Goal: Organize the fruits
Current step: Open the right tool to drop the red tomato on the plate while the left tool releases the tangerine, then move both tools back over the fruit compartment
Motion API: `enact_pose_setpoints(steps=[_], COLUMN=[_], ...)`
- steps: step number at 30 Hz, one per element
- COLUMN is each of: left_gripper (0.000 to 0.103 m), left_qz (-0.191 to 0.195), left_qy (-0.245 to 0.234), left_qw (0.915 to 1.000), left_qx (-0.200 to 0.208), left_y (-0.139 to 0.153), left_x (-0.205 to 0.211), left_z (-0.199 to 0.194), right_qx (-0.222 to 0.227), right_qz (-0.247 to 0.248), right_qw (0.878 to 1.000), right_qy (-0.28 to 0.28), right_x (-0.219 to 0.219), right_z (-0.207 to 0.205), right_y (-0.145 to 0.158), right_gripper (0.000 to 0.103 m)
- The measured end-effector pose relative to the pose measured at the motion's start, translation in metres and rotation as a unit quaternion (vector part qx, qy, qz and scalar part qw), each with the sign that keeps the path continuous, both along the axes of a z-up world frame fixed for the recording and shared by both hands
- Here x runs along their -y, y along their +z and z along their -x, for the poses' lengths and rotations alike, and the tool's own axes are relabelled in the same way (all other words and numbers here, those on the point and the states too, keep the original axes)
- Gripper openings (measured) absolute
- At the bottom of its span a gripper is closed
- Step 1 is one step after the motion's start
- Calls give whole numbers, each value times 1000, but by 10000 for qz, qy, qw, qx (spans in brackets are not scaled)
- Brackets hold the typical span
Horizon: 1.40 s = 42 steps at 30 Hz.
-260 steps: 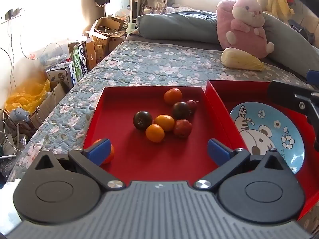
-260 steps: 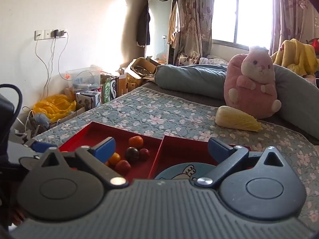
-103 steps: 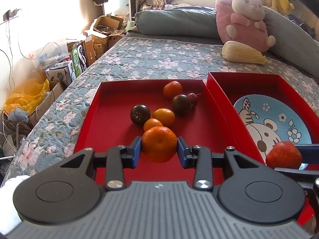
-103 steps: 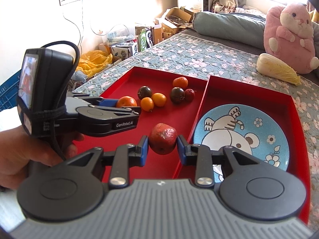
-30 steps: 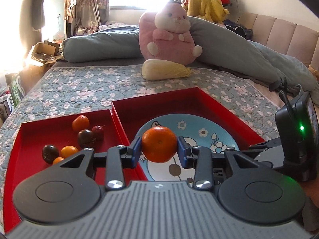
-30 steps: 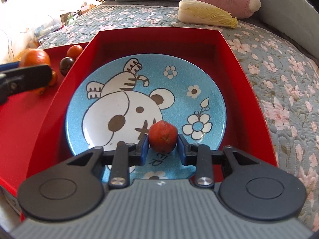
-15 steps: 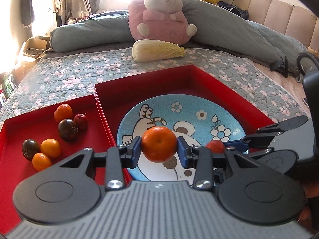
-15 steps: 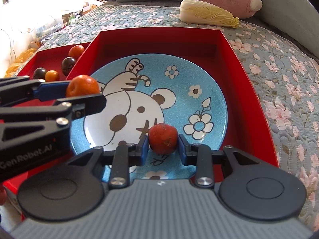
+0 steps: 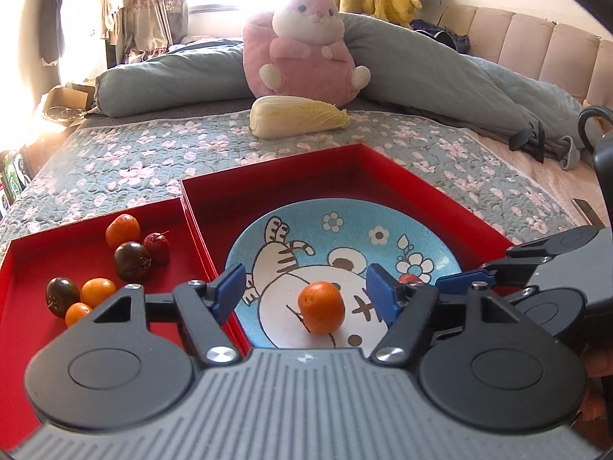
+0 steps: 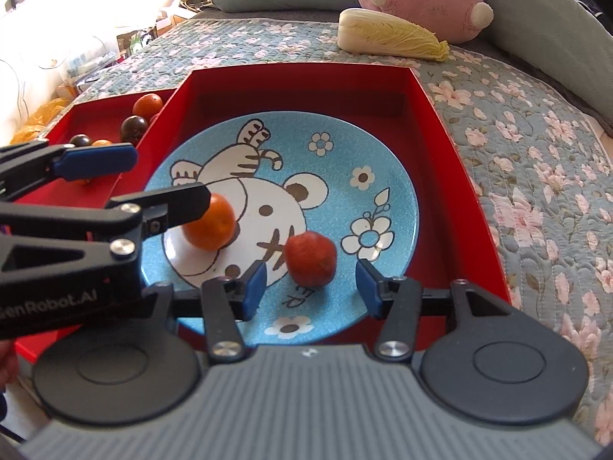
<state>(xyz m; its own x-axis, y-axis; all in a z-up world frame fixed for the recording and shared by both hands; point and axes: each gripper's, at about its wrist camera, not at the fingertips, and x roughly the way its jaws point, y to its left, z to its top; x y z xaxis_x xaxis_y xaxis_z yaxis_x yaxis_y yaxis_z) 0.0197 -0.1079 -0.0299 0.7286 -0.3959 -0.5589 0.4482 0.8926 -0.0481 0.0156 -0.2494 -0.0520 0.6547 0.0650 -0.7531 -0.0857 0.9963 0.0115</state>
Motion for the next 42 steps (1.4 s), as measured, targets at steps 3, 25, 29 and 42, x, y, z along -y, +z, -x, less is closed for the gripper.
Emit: enact_pose_setpoints(steps=[3, 25, 29, 42], left_gripper=[74, 74, 74, 74], left_qz=[140, 720, 703, 212], left_qy=[-68, 241, 461, 1677], left_qw=[9999, 9967, 9960, 9856], left_qx=[43, 277, 293, 30], left_y=[5, 38, 39, 28], left_x=[-4, -54, -68, -126], left_z=[5, 32, 33, 23], right_qx=[27, 324, 371, 765], right_qz=[-31, 41, 45, -89], right_qw=[10000, 9994, 9991, 9954], right_qy=[-9, 130, 199, 565], right_x=[0, -22, -29, -69], right_z=[2, 11, 10, 5], right_y=[3, 30, 34, 45], right_gripper=[55, 55, 55, 55])
